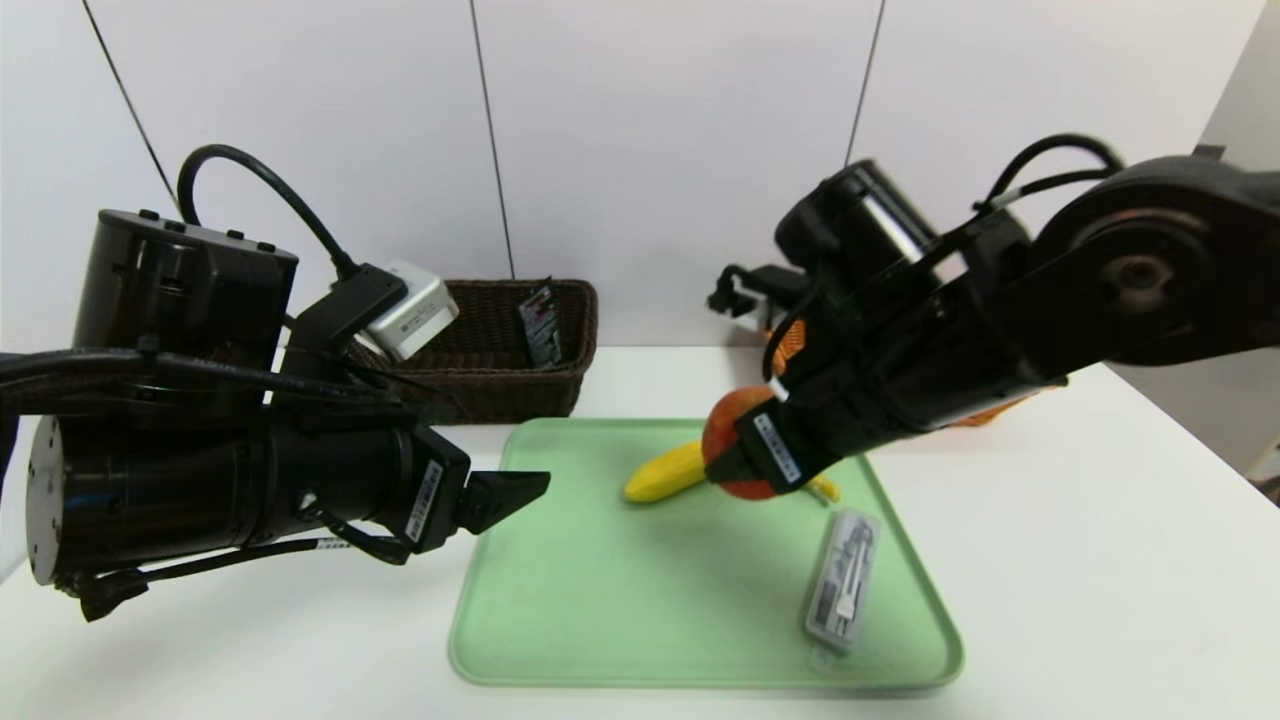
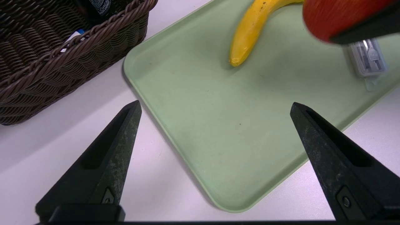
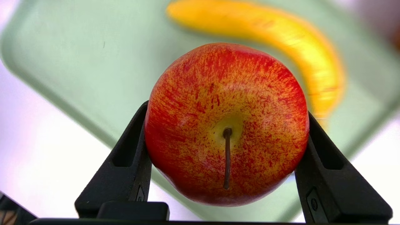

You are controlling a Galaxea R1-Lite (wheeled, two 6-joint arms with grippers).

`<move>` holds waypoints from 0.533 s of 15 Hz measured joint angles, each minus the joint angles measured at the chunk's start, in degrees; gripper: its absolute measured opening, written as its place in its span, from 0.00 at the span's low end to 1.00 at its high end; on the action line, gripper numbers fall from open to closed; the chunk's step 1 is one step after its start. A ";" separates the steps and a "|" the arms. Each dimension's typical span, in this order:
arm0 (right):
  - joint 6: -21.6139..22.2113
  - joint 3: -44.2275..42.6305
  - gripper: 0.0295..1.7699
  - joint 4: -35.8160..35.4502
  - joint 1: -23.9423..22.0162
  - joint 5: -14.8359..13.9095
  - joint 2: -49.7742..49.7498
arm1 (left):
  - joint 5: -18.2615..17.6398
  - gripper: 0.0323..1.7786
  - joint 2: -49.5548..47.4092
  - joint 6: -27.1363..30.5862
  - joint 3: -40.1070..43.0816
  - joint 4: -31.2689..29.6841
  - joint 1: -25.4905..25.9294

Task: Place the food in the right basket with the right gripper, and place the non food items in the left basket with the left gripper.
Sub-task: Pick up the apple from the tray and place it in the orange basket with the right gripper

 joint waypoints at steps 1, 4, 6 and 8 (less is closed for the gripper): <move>0.00 -1.35 0.68 -0.06 -1.43 -1.49 -1.74 | 0.00 0.95 0.00 0.02 -0.02 -0.05 -0.01; 0.00 -4.56 0.68 -1.07 -6.69 -5.23 -5.29 | -0.07 0.95 0.05 0.02 -0.15 -0.16 -0.11; 0.00 -5.61 0.68 -3.50 -11.15 -6.21 -6.07 | -0.07 0.95 0.05 0.05 -0.20 -0.22 -0.23; -0.20 -6.10 0.68 -5.42 -15.87 -6.36 -5.66 | -0.02 0.95 0.05 0.07 -0.20 -0.24 -0.32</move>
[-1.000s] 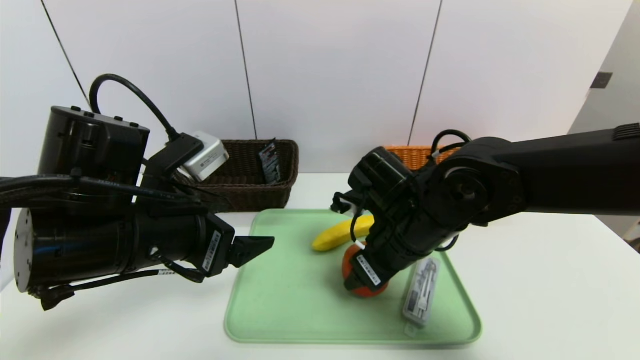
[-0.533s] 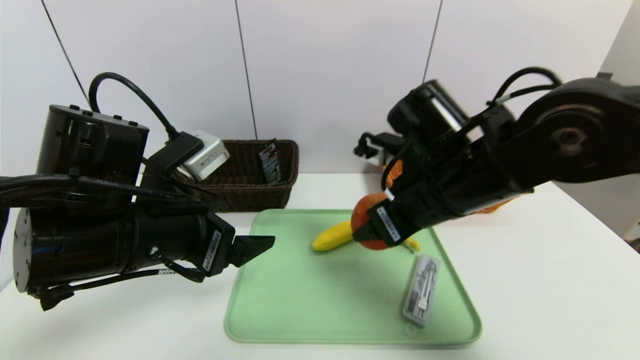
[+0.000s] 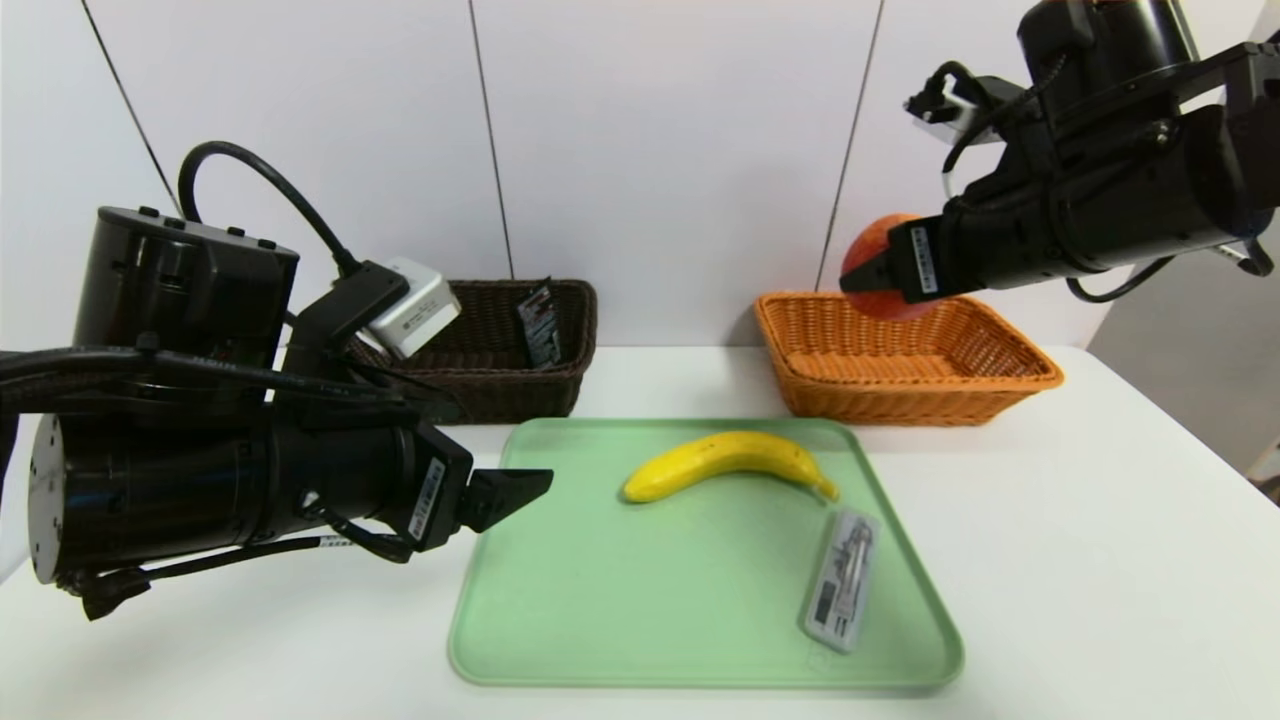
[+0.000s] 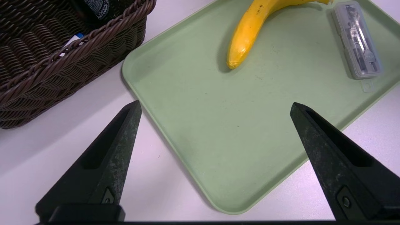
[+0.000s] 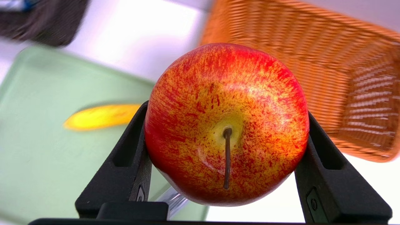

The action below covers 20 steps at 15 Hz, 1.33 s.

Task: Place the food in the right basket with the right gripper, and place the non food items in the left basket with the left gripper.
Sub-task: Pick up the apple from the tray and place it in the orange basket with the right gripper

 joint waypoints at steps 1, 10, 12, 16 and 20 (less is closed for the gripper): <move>-0.02 -0.44 0.68 -0.83 -2.32 -0.06 0.91 | 0.00 0.95 0.00 -0.02 0.00 0.00 -0.05; -0.16 -12.68 0.68 -1.19 -12.96 0.13 18.16 | 0.13 0.95 0.00 -0.02 0.00 -0.11 -0.11; -0.57 -13.92 0.68 -1.39 -13.69 0.27 21.81 | 0.17 0.95 0.04 -0.05 0.00 -0.11 -0.11; -1.37 -14.53 0.68 -2.29 -14.32 0.16 26.77 | 0.13 0.95 0.11 -0.07 0.11 -1.27 -0.11; -2.58 -14.59 0.69 -2.13 -14.36 0.20 28.04 | 0.13 0.95 0.23 -0.05 0.11 -1.33 -0.11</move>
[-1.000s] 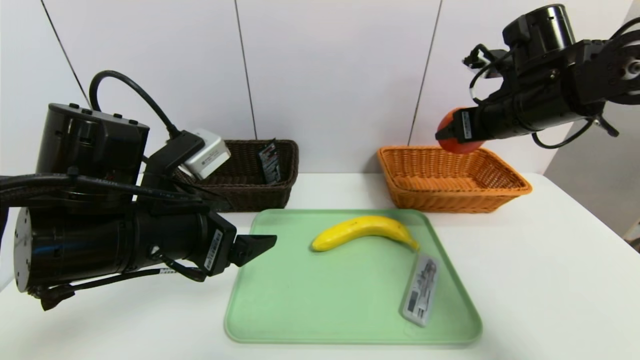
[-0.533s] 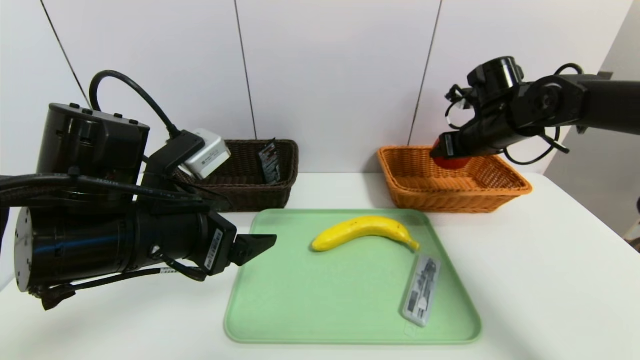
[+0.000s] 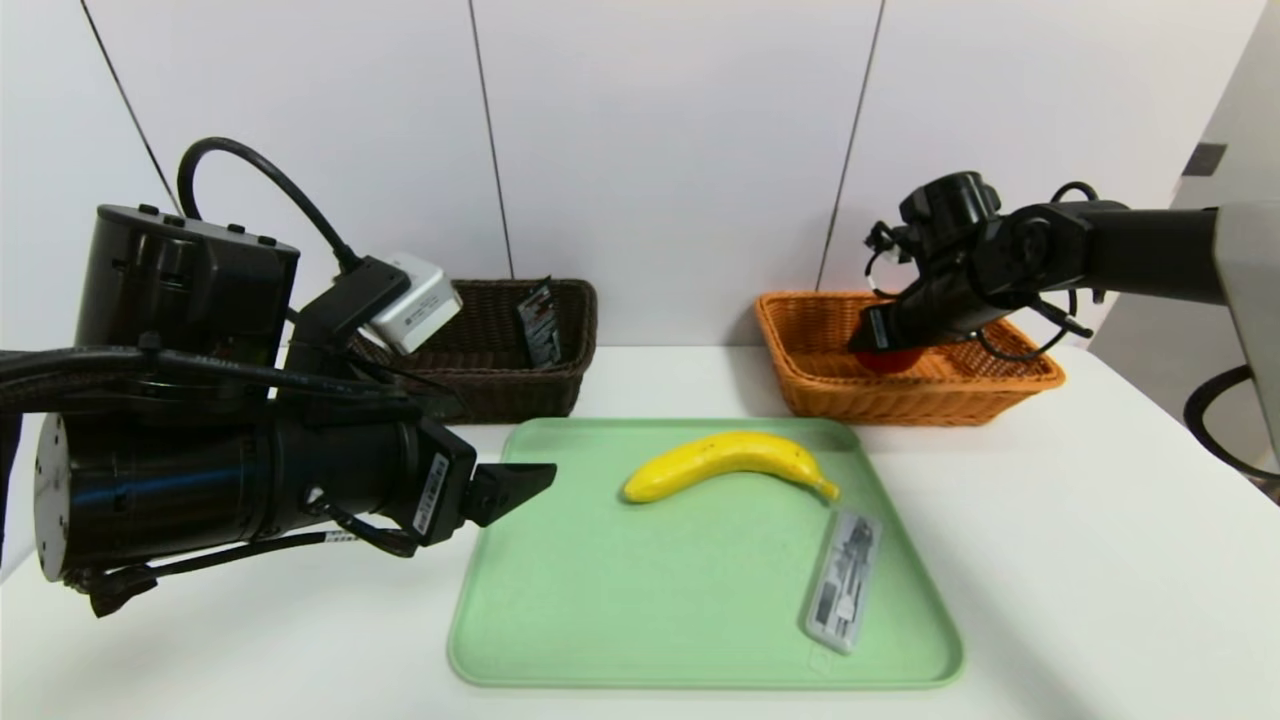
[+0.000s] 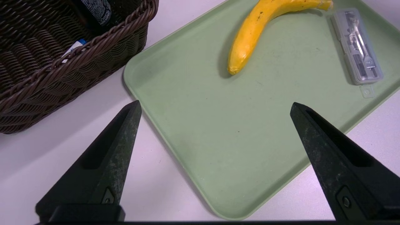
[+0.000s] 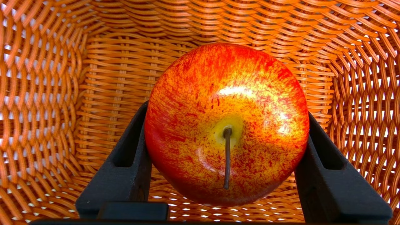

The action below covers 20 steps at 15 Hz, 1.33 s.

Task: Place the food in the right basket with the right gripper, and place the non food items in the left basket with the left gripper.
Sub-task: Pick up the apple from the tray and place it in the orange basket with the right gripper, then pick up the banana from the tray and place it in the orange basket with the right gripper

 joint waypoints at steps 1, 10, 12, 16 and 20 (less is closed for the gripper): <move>-0.13 0.00 0.74 0.12 0.00 0.07 0.09 | -0.02 0.95 0.05 0.00 0.00 -0.02 0.00; -0.49 0.00 0.89 0.76 0.09 0.51 -1.60 | 0.00 0.95 0.13 0.02 -0.11 -0.05 0.00; -0.73 0.00 0.91 0.74 0.22 0.51 -3.52 | 0.06 0.95 0.13 0.02 -0.11 -0.05 0.00; -2.12 0.00 0.93 0.76 1.90 0.60 -10.17 | 0.00 0.95 0.16 0.02 -0.22 -0.51 0.00; -2.23 0.01 0.95 2.60 7.74 3.39 -16.30 | -0.02 0.95 0.22 0.00 -0.22 -0.77 0.00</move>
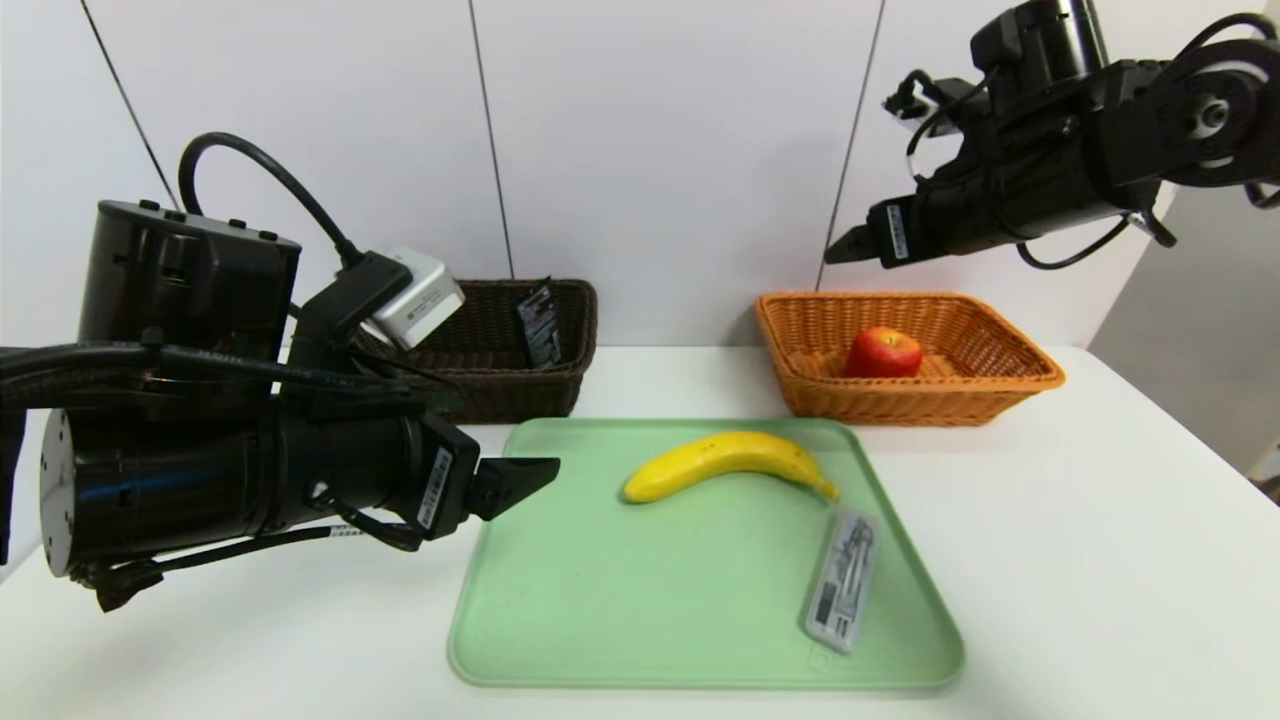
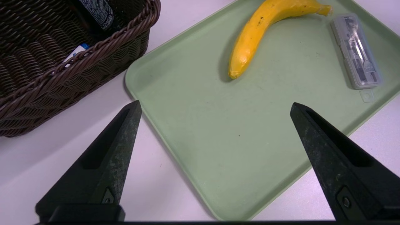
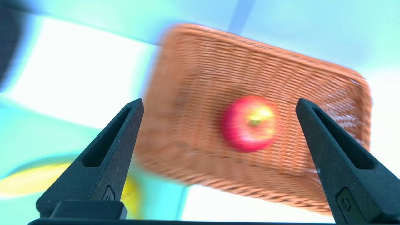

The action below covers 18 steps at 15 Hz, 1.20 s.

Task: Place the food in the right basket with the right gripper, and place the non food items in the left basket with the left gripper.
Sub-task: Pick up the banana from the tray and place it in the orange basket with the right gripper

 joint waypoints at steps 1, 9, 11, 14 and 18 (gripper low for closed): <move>-0.02 0.00 0.95 1.40 1.72 2.43 -1.58 | 0.00 0.95 -0.04 0.00 0.00 -0.02 0.00; -1.84 0.41 0.96 11.45 13.32 13.80 -4.43 | 0.02 0.95 -0.15 0.02 0.13 0.00 0.00; -4.62 0.44 0.96 14.69 13.73 15.73 -2.96 | -0.05 0.95 -0.04 0.00 0.11 0.00 0.00; -9.09 0.77 0.96 17.77 13.96 16.03 0.04 | -0.09 0.95 0.13 0.02 0.11 0.02 0.00; -14.65 2.04 0.96 17.92 13.93 16.12 4.19 | -0.09 0.95 0.57 0.00 0.17 0.00 0.00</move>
